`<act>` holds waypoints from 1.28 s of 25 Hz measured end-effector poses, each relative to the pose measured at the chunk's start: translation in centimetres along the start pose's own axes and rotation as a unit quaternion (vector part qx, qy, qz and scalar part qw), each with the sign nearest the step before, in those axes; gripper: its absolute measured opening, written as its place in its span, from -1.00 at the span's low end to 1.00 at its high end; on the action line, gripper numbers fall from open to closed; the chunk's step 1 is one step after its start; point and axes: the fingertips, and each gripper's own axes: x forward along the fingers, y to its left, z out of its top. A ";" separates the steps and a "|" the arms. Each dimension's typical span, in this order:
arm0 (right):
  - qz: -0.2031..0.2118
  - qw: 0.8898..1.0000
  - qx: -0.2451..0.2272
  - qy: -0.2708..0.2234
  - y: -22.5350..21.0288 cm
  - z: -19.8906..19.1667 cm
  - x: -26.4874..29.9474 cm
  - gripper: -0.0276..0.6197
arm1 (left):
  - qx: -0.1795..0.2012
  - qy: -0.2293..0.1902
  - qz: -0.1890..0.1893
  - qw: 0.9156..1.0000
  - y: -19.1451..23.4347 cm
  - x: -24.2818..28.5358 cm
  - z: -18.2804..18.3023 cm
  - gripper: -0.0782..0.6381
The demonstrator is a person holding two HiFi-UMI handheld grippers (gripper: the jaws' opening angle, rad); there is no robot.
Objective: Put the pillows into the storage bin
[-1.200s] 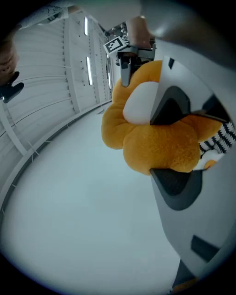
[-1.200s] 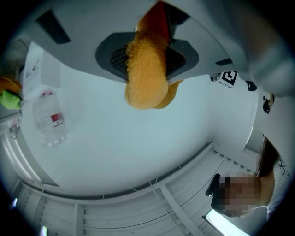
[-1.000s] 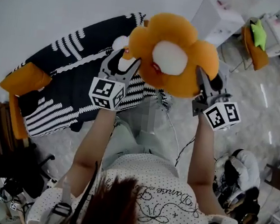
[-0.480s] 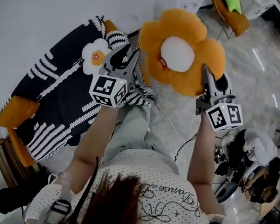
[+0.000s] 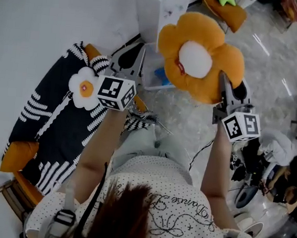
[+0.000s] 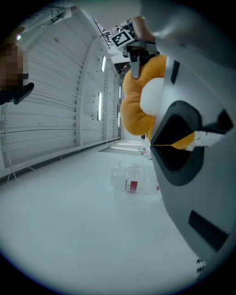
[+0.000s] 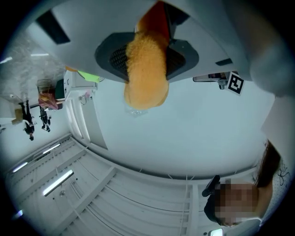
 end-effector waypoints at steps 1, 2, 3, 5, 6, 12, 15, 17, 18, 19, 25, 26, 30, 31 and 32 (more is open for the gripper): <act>-0.006 1.000 0.002 -0.002 -0.7 0.1 0.5 -0.45 | 0.002 0.000 -0.004 1.000 0.2 1.1 0.1 -0.76; -0.011 1.000 0.005 -0.004 -1.5 0.2 0.9 -0.45 | 0.003 0.001 -0.006 1.000 0.4 2.2 0.2 -0.77; -0.013 1.000 0.008 -0.005 -2.3 0.2 1.4 -0.45 | 0.003 0.002 -0.006 1.000 0.5 3.2 0.1 -0.77; -0.014 1.000 0.011 -0.004 -4.0 0.2 2.4 -0.45 | 0.001 0.008 -0.005 1.000 0.4 5.1 -0.3 -0.77; -0.013 1.000 0.012 -0.004 -4.9 0.1 3.0 -0.45 | 0.000 0.011 -0.003 1.000 0.4 6.0 -0.6 -0.77; 0.029 0.999 0.020 0.003 -10.9 -0.3 8.1 -0.45 | -0.002 0.018 0.036 0.999 0.4 12.0 -2.1 -0.77; 0.079 0.997 0.005 0.009 -13.8 0.6 11.4 -0.45 | -0.002 0.017 0.075 0.997 0.6 14.9 -2.3 -0.77; 0.105 0.994 -0.004 0.014 -16.2 1.2 13.6 -0.44 | 0.000 0.017 0.099 0.995 0.6 17.0 -2.2 -0.77; 0.114 0.993 -0.007 0.016 -17.6 1.5 14.6 -0.44 | 0.005 0.018 0.108 0.994 0.4 18.1 -2.0 -0.77; 0.120 0.993 -0.009 0.018 -18.9 1.8 15.5 -0.44 | 0.013 0.017 0.114 0.993 0.2 19.1 -1.6 -0.77; 0.142 0.989 0.001 0.045 -23.7 -0.6 19.6 -0.44 | 0.010 0.019 0.156 0.987 0.5 21.6 -2.7 -0.77; 0.142 0.989 0.006 0.052 -24.1 -1.7 20.1 -0.44 | 0.007 0.025 0.162 0.986 0.6 21.6 -3.5 -0.77; 0.135 0.987 0.020 0.090 -25.5 -6.9 21.7 -0.44 | -0.005 0.043 0.183 0.982 1.9 21.6 -7.2 -0.77; 0.133 0.986 0.024 0.099 -25.6 -8.3 22.0 -0.44 | -0.011 0.045 0.185 0.982 2.2 21.7 -8.3 -0.77; 0.131 0.985 0.030 0.107 -25.7 -9.7 22.3 -0.44 | -0.018 0.049 0.185 0.981 2.6 21.9 -9.5 -0.77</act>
